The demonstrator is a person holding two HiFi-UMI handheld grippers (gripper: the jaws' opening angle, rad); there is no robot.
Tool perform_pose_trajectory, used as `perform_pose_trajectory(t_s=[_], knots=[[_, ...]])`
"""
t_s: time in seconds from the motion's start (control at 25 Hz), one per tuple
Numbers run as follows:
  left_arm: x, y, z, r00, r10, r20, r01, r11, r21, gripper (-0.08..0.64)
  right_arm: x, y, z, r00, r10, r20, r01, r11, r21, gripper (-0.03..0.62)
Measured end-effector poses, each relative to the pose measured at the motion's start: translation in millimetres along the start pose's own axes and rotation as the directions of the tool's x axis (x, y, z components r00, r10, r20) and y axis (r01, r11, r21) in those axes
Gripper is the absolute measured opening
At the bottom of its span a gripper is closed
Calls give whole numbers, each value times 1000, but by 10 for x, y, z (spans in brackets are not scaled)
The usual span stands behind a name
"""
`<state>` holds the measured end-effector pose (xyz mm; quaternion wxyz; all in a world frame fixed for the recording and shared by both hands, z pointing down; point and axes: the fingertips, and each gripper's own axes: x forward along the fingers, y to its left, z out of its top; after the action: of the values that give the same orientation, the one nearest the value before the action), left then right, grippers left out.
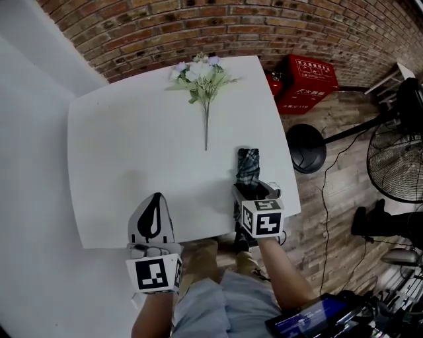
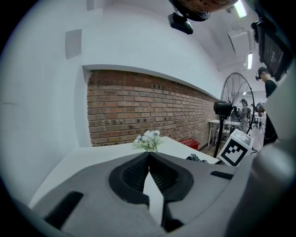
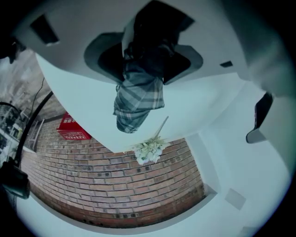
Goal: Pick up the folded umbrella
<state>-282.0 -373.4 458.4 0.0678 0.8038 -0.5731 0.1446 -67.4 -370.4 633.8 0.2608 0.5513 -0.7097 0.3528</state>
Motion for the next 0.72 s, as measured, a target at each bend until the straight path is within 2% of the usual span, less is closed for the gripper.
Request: perform_pose_trajectory(t_s=[0.2,0.72], knots=[[-41,28,39,1000,6,8,-6,1000,3,6,-20,23,23,999,23,23,-24,999,48,212],[-112,-4,160,1000,14,24,-14,1000,18,6,-130,22,74,994,60,94,-70,991,115,198]])
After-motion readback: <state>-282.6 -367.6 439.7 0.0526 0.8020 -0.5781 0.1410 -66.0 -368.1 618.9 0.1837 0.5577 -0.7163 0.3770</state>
